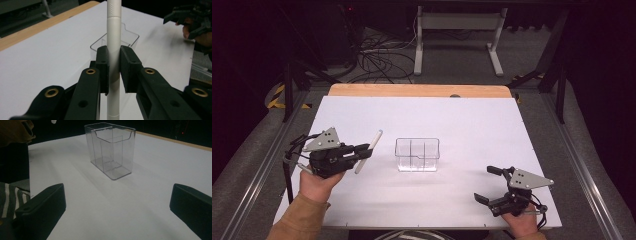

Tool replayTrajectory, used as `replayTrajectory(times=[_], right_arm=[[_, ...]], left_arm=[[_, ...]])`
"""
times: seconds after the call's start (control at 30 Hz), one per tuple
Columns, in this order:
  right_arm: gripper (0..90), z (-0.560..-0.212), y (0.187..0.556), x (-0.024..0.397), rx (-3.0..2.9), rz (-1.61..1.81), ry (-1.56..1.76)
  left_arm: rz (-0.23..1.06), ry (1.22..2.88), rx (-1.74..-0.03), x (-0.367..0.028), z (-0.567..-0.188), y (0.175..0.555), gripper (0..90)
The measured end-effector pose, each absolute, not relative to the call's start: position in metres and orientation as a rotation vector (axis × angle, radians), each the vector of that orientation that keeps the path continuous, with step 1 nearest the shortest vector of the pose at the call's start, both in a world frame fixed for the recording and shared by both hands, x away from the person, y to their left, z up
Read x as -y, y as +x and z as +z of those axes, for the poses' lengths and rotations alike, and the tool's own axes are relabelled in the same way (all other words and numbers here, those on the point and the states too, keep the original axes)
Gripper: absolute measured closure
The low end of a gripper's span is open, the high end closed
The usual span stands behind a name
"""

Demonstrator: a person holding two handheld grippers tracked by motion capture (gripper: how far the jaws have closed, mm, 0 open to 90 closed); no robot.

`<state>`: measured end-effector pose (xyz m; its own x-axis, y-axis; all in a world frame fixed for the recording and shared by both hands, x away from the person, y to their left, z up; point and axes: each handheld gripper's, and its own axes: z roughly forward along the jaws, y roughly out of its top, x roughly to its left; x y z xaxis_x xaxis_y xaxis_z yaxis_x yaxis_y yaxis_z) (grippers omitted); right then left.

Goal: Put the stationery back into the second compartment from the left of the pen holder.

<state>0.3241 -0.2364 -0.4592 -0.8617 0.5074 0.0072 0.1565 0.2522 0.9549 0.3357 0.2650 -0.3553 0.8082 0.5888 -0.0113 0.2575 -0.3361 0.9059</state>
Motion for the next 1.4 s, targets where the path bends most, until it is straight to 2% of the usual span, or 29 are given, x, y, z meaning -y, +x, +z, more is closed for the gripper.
replayTrajectory(times=[0.57, 1.4], right_arm=[[1.1, -0.459, 0.324, 0.236, -2.228, 1.642, 0.611], [1.1, -0.46, 0.324, 0.237, -2.23, 1.642, 0.61]], left_arm=[[0.379, 1.72, -0.588, -0.249, -0.346, 0.34, 78.5], [0.377, 1.665, -0.454, -0.192, -0.344, 0.359, 78.4]])
